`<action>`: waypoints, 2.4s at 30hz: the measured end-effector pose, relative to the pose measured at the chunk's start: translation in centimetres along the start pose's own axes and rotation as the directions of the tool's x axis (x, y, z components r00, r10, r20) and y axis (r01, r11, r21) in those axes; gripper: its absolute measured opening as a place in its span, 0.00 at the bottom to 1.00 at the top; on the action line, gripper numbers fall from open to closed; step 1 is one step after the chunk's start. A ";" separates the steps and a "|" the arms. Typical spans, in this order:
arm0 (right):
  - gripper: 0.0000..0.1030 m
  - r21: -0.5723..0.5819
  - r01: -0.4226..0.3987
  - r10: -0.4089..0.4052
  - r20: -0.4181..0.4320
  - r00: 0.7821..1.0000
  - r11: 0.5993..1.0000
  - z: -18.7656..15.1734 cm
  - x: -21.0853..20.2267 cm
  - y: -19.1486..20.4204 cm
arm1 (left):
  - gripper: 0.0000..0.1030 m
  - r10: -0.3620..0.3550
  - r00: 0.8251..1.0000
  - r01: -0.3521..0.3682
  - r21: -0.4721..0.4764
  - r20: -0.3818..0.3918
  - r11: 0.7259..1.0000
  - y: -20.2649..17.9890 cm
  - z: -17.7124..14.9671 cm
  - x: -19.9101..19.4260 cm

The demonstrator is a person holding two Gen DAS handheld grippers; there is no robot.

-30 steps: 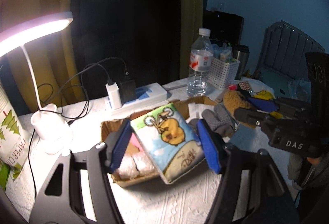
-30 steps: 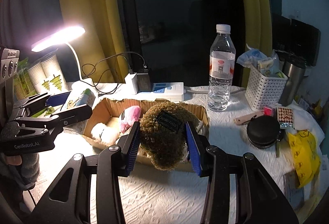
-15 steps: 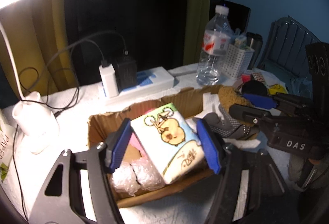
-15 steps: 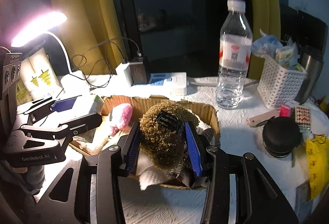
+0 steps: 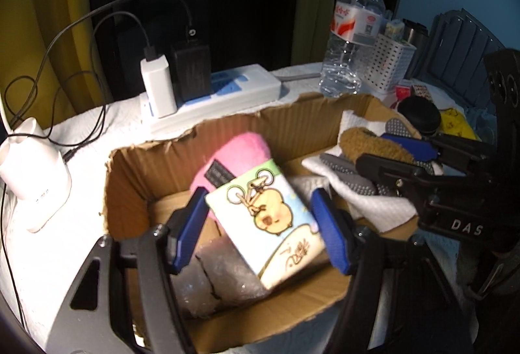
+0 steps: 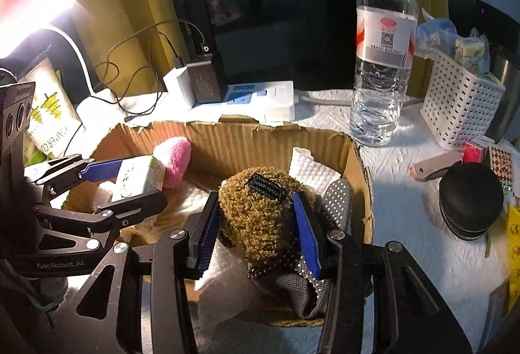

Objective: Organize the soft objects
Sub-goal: 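Lower the tissue pack into the box with the left tool while the right tool lowers the brown pouch, then open both tools and withdraw them from the box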

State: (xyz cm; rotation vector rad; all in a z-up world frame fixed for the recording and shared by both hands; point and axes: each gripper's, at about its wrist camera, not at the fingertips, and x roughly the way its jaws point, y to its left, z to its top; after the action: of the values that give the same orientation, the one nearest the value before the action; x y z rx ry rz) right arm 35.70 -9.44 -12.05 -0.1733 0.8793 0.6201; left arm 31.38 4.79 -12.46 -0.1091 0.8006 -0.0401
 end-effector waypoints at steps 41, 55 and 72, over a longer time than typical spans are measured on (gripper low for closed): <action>0.65 -0.025 0.086 -0.083 0.112 0.990 0.996 -2.1 -10.6 4.3 | 0.89 0.025 0.987 -0.023 -0.015 0.158 1.000 -1.7 -2.8 -12.4; 0.65 -0.041 0.110 -0.102 0.163 0.981 0.993 -4.6 -15.4 6.7 | 0.89 0.016 0.976 -0.016 -0.006 0.215 1.000 -3.0 -5.5 -17.5; 0.65 -0.071 0.155 -0.128 0.294 0.947 0.985 -5.2 -22.7 9.9 | 0.90 0.033 0.937 -0.039 0.011 0.347 0.999 -4.4 -6.6 -25.0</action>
State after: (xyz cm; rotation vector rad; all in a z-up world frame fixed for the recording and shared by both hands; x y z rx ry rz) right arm 15.73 -13.32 3.03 -0.2222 0.5508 0.5358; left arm 9.29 1.85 1.36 -0.0822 0.4485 0.0069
